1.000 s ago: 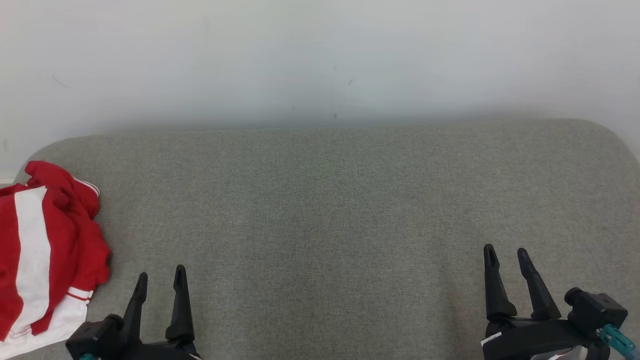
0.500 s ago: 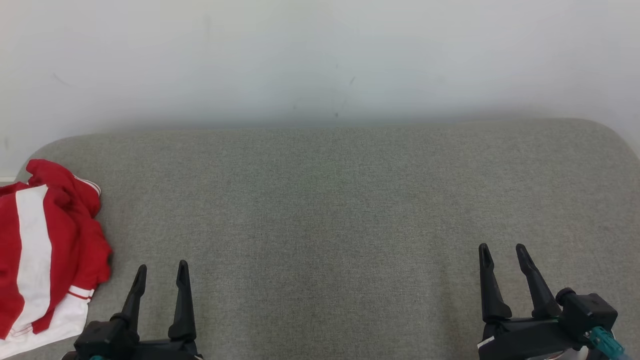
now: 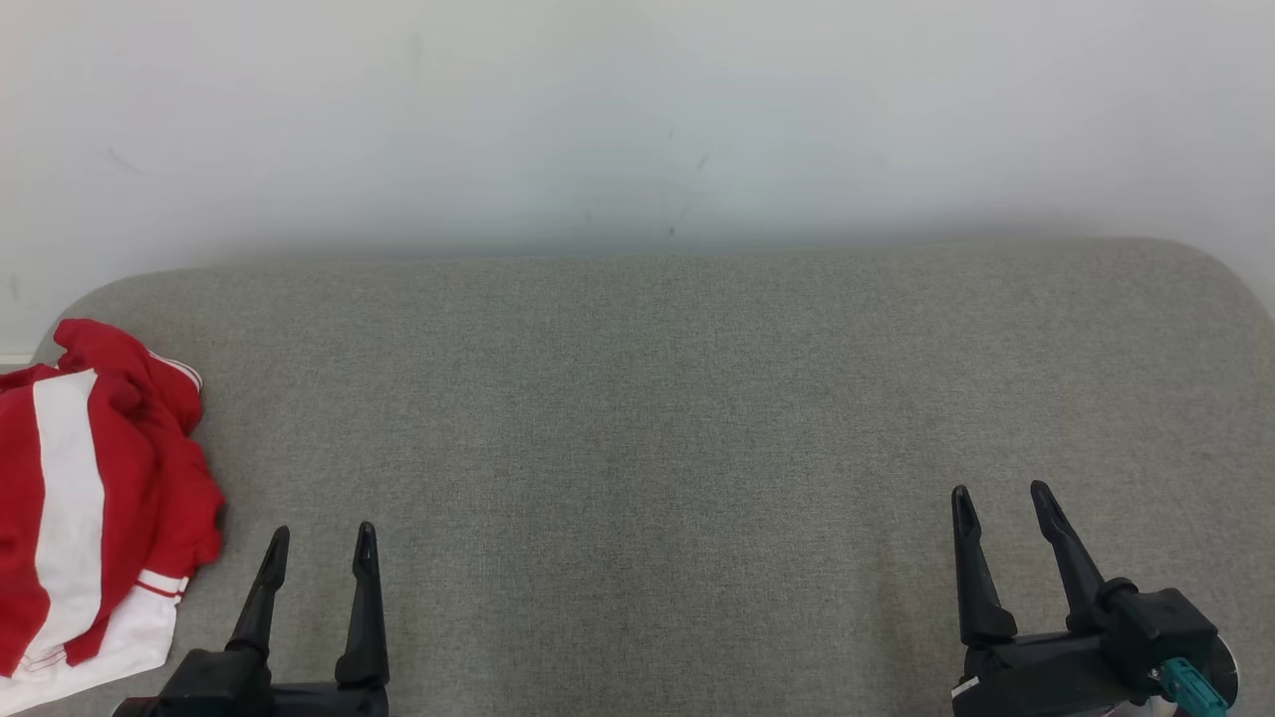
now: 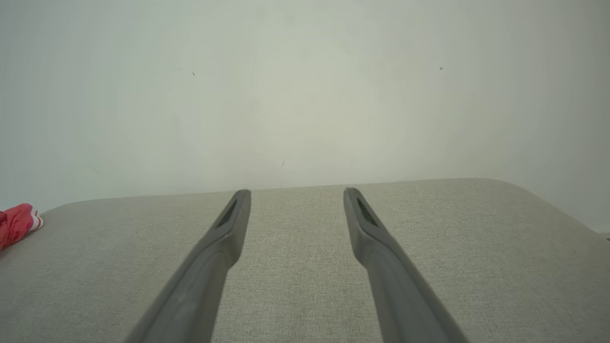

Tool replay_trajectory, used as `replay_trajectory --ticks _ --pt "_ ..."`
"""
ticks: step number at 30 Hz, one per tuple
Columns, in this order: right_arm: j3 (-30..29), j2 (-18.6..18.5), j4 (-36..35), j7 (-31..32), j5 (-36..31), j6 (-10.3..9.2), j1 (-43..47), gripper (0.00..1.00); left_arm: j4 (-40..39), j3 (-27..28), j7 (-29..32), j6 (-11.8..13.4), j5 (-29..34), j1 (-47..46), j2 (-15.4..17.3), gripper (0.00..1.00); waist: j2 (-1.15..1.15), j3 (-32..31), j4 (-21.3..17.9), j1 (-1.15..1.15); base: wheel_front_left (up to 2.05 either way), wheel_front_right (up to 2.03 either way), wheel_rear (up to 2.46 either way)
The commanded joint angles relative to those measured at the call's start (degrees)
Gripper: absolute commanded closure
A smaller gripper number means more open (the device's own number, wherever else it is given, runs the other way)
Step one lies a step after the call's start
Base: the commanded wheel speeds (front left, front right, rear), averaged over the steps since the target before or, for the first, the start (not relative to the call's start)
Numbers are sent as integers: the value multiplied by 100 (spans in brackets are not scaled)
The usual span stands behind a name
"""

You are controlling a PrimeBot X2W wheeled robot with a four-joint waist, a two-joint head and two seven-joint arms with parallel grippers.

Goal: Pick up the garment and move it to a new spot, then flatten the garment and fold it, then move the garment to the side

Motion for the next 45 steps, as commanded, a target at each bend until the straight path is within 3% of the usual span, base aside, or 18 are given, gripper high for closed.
replay_trajectory --ticks 1,8,18,27,45 --pt "-13 -11 -32 -38 -139 -10 17 0 -49 31 -47 -35 142 45 1 0 0 -3 -3 0 0 0 0" --pt "-39 -11 -43 -116 -372 -11 47 0 -112 88 -126 -32 382 149 -27 0 0 -25 -15 0 0 0 0" --pt "-31 -11 32 -220 -106 -12 73 0 -67 241 -224 -144 609 188 -72 0 0 -55 4 0 0 0 0" --pt "67 -11 194 -204 358 -12 47 0 48 301 -220 -269 406 213 -119 0 0 -81 28 0 0 0 0" --pt "117 -63 300 -204 439 -12 14 0 186 288 -220 -364 326 183 -151 0 0 -60 56 0 0 0 0"
